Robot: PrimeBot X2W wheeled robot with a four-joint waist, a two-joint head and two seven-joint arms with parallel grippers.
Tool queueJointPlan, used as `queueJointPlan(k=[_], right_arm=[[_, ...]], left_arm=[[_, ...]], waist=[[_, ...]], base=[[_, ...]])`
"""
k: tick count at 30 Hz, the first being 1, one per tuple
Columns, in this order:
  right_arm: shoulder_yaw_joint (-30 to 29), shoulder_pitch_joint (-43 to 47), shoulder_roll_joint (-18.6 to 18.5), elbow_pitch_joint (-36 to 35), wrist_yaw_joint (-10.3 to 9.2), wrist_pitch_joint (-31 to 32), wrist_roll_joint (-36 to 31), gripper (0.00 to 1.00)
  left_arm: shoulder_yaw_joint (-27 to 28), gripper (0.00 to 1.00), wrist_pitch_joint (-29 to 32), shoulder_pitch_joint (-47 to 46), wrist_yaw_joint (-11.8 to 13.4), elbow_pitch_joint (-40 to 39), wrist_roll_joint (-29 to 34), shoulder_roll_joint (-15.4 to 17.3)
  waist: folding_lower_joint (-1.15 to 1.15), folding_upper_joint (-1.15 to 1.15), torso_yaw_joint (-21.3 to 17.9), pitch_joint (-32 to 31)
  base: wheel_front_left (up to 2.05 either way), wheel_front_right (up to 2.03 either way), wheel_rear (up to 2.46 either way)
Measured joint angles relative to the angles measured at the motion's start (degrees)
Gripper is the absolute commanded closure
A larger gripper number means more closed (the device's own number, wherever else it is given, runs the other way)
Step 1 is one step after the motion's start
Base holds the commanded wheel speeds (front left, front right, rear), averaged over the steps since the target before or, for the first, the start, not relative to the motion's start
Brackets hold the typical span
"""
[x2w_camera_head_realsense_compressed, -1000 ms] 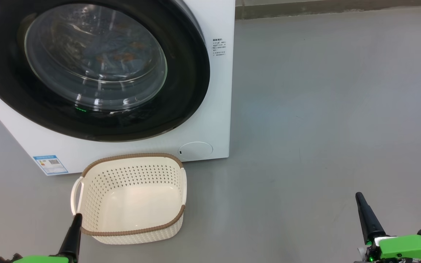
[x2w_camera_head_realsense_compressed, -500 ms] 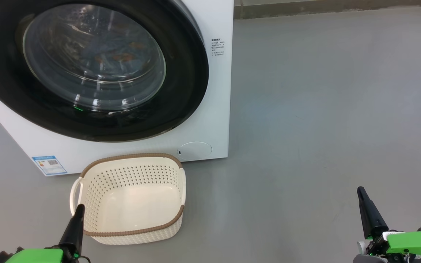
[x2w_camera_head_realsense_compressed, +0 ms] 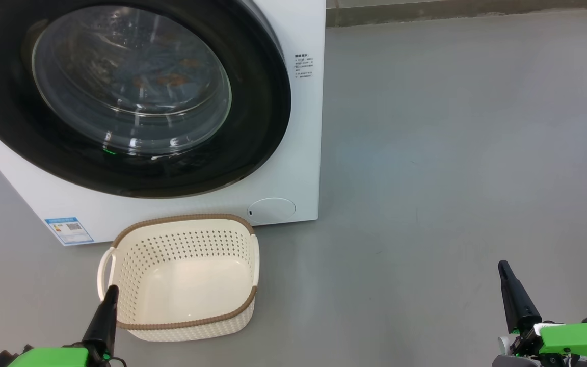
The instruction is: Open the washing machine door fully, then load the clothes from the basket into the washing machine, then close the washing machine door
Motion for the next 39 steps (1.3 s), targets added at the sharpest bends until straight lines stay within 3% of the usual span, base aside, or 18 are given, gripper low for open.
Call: queueJointPlan(k=[39], right_arm=[[0.00, 0.00, 0.00, 0.00, 0.00, 0.00, 0.00, 1.00]], left_arm=[[-0.01, 1.00, 0.00, 0.00, 0.00, 0.00, 0.00, -0.01]], waist=[[0.00, 0.00, 0.00, 0.00]], base=[[0.00, 0.00, 0.00]])
